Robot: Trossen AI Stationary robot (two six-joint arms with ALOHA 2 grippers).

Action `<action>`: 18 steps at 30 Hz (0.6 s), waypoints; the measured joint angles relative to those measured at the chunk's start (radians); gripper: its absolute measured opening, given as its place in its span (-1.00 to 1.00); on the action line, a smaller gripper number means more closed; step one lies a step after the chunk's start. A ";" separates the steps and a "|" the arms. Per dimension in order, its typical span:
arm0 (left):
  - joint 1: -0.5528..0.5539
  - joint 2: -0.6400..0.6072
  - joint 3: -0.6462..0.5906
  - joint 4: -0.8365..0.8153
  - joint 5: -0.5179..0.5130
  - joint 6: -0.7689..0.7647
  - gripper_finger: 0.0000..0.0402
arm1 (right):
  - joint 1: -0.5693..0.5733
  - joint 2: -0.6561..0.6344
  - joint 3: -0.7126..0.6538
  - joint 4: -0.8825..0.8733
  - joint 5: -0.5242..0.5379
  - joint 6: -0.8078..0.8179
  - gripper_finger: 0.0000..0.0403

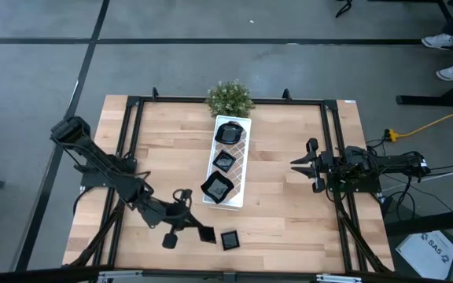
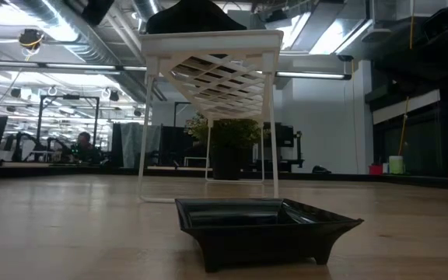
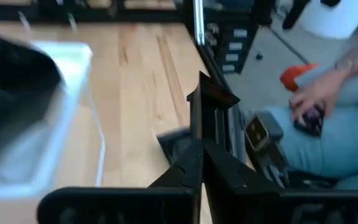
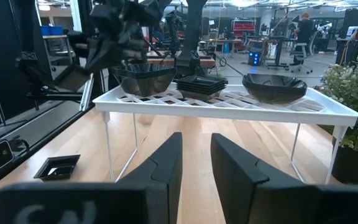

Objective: Pick & Place Mini shaped plates
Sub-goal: Stack the square plate on top of the square plate on the shelf

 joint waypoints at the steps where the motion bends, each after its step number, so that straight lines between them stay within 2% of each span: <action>1: 0.006 -0.015 0.000 0.001 -0.007 0.016 -0.99 | 0.000 0.000 0.000 0.000 0.000 0.000 -0.58; 18: 0.180 -0.210 0.000 0.002 -0.082 0.293 -0.99 | 0.000 0.000 0.000 0.000 0.000 0.000 -0.58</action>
